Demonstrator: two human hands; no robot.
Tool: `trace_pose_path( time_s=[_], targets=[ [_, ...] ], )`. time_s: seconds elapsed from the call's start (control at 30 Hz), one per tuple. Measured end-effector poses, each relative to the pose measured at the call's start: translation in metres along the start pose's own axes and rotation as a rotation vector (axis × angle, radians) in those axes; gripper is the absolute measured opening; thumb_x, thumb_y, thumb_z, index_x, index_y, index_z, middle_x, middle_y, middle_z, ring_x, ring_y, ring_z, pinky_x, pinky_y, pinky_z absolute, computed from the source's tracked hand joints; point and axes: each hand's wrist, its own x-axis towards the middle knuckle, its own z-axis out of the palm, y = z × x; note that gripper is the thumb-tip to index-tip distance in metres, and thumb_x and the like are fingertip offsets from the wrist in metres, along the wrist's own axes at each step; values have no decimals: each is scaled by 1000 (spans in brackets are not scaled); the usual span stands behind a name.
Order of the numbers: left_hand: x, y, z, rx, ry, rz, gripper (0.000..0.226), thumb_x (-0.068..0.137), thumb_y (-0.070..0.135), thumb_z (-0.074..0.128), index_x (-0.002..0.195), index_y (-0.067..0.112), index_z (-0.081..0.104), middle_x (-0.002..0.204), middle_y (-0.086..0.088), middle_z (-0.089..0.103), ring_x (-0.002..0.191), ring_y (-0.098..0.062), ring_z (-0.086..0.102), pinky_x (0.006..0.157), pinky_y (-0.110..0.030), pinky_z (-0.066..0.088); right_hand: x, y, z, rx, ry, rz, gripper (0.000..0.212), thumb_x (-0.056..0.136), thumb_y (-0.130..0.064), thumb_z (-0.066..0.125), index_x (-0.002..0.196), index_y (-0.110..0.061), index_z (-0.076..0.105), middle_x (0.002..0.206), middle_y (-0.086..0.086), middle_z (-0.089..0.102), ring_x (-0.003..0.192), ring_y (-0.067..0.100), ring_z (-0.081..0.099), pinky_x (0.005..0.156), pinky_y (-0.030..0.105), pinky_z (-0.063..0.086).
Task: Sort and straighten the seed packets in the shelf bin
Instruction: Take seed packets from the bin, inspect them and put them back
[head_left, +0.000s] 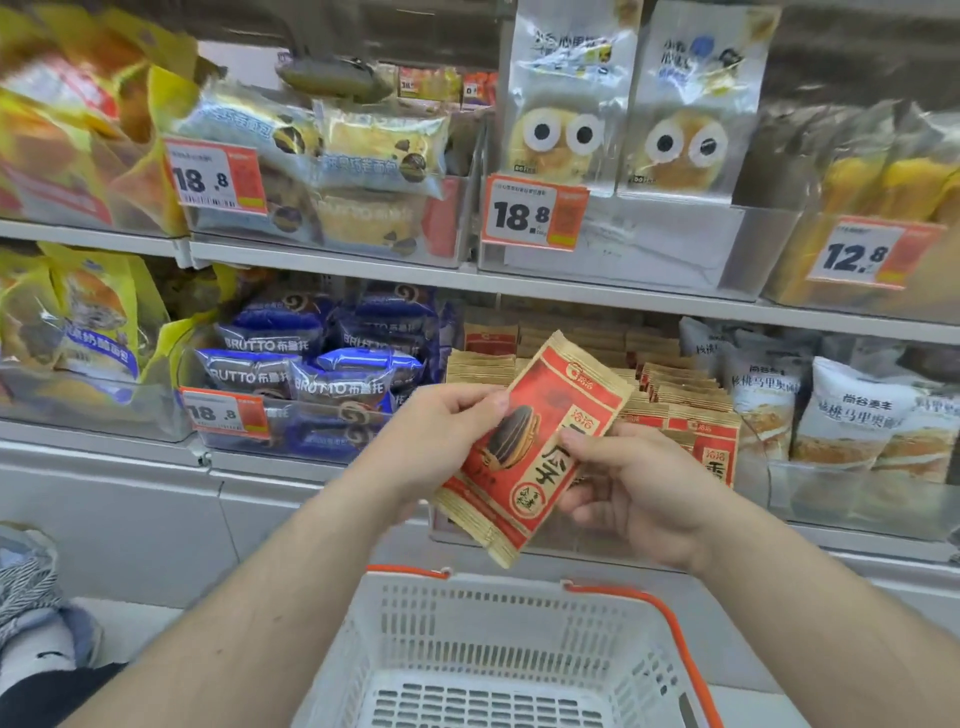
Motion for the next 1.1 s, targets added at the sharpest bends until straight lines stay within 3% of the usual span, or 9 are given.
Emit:
trace_pose_path(
  time_s=[0.13, 0.23, 0.37, 0.5, 0.63, 0.7, 0.8, 0.93, 1.1],
  targets=[
    [50, 19, -26, 65, 229, 56, 25, 103, 31, 51, 91, 22, 71, 85, -1, 75, 66, -12, 66, 62, -27, 53, 13, -23, -1, 66, 88, -109, 11, 96, -16, 59, 103, -7, 61, 80, 13, 74, 50, 16, 63, 44, 21, 54],
    [96, 10, -51, 254, 348, 90, 16, 98, 22, 56, 90, 27, 69, 89, 5, 70, 72, -13, 60, 70, -31, 52, 25, -43, -6, 31, 207, -309, 7, 96, -14, 60, 99, -10, 64, 85, 12, 76, 60, 21, 69, 54, 27, 59],
    [134, -7, -67, 652, 67, 38, 33, 98, 33, 58, 131, 27, 61, 124, 6, 62, 103, -13, 58, 95, -35, 48, 50, -69, -12, -317, 350, -546, 6, 95, -15, 64, 91, -14, 70, 82, 8, 76, 77, 25, 74, 73, 36, 62],
    [149, -13, -65, 774, -90, -33, 58, 87, 61, 55, 141, 41, 50, 144, 11, 53, 132, -17, 49, 116, -46, 33, 83, -78, -11, -692, 362, -533, 15, 91, -28, 68, 80, -19, 73, 76, 1, 75, 78, 21, 73, 81, 44, 59],
    [148, -30, -62, 746, -158, 17, 45, 86, 56, 57, 129, 41, 57, 127, 14, 63, 118, -12, 58, 108, -44, 43, 112, -76, -9, -896, 316, -508, 34, 94, -29, 65, 62, -20, 64, 45, -16, 55, 42, 3, 45, 48, 17, 36],
    [145, -36, -63, 710, -174, 32, 44, 82, 59, 54, 122, 42, 58, 117, 17, 64, 111, -9, 60, 105, -44, 45, 126, -73, -9, -920, 288, -500, 36, 96, -27, 63, 59, -28, 59, 38, -21, 47, 37, -1, 41, 43, 12, 31],
    [144, -36, -64, 814, -188, 47, 44, 92, 58, 49, 130, 36, 57, 116, 15, 58, 116, -13, 53, 110, -43, 34, 146, -68, -7, -945, 247, -519, 18, 95, -26, 64, 84, -39, 71, 57, -26, 61, 55, -7, 53, 52, 7, 34],
    [139, -32, -62, 857, -202, 62, 58, 78, 60, 38, 127, 37, 59, 114, 12, 56, 113, -10, 46, 105, -37, 26, 171, -63, -5, -1073, 204, -502, 23, 95, -27, 63, 114, -34, 73, 100, -13, 72, 93, 8, 63, 81, 21, 47],
    [143, -36, -63, 851, -218, 60, 30, 97, 48, 50, 125, 38, 56, 131, 10, 50, 118, -6, 28, 109, -35, 12, 194, -62, 1, -1156, 215, -374, 14, 97, -29, 59, 90, -25, 71, 79, -7, 67, 77, 14, 61, 67, 27, 44]
  ],
)
